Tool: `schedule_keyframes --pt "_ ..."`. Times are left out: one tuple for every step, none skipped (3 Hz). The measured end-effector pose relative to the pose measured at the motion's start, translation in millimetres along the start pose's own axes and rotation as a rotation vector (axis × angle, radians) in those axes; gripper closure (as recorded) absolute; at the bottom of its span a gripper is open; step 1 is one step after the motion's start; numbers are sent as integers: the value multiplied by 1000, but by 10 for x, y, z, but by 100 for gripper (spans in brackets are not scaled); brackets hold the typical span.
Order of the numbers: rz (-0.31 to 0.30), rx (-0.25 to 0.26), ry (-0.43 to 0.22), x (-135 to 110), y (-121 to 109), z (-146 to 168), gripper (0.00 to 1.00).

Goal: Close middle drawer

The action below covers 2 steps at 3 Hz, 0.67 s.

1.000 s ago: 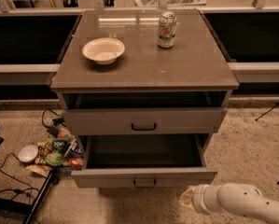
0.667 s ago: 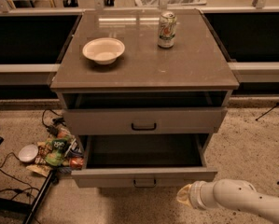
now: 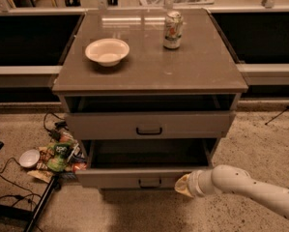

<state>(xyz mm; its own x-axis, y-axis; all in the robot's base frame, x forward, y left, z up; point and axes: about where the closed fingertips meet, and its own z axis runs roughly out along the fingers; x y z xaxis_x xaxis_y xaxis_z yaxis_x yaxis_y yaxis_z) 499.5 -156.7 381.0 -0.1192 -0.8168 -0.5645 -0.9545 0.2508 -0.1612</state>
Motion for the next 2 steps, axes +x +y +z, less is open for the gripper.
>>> schedule_keyframes --pt "0 0 0 4 18 -6 100" --pt "-28 8 -7 -65 -280 58 100"
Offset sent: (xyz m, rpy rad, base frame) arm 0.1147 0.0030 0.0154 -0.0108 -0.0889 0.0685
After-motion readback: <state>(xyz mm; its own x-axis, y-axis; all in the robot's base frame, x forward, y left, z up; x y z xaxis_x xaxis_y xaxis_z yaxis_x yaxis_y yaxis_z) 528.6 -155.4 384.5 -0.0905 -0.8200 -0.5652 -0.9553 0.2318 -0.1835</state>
